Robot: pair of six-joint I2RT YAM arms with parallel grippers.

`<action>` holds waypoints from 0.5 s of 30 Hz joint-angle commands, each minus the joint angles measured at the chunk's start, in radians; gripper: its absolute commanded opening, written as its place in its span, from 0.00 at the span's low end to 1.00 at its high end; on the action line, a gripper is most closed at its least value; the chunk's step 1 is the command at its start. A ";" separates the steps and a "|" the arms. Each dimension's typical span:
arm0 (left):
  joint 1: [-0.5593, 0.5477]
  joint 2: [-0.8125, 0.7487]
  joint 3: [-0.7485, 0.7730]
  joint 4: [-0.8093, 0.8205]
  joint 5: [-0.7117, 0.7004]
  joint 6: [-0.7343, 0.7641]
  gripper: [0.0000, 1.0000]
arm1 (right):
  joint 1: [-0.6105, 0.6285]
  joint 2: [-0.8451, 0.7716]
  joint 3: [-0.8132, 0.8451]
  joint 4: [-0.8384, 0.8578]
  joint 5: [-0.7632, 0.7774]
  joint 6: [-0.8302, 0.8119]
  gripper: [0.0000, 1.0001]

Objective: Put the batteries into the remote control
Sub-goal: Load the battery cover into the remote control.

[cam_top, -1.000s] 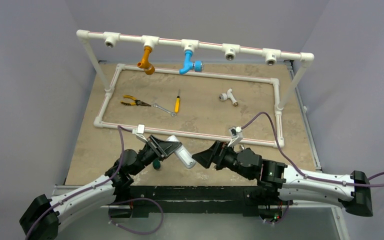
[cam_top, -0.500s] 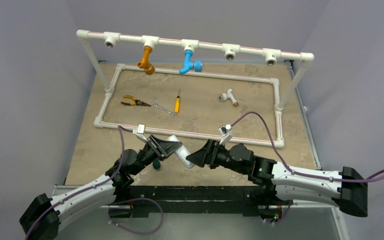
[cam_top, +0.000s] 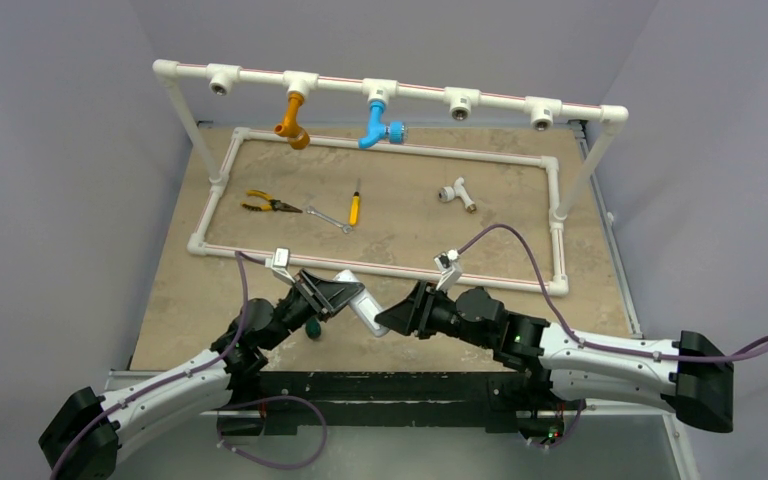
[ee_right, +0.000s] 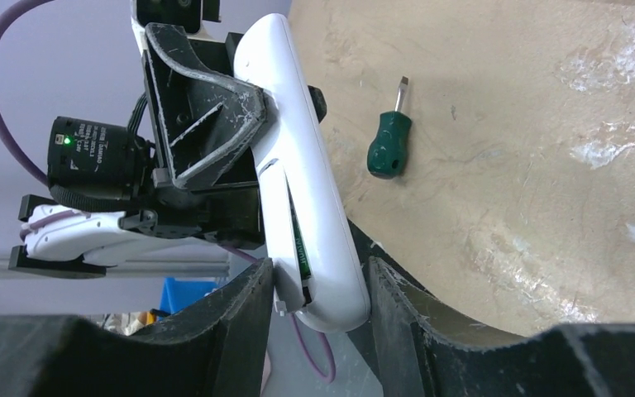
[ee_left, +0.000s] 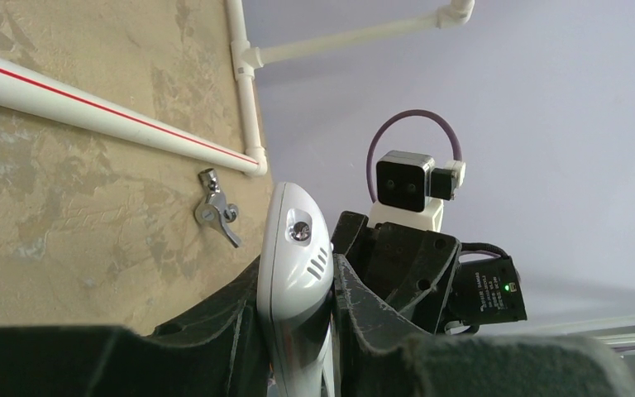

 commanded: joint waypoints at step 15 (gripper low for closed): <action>-0.004 0.002 0.040 0.060 0.004 0.001 0.00 | -0.002 0.020 0.032 -0.016 0.008 -0.021 0.13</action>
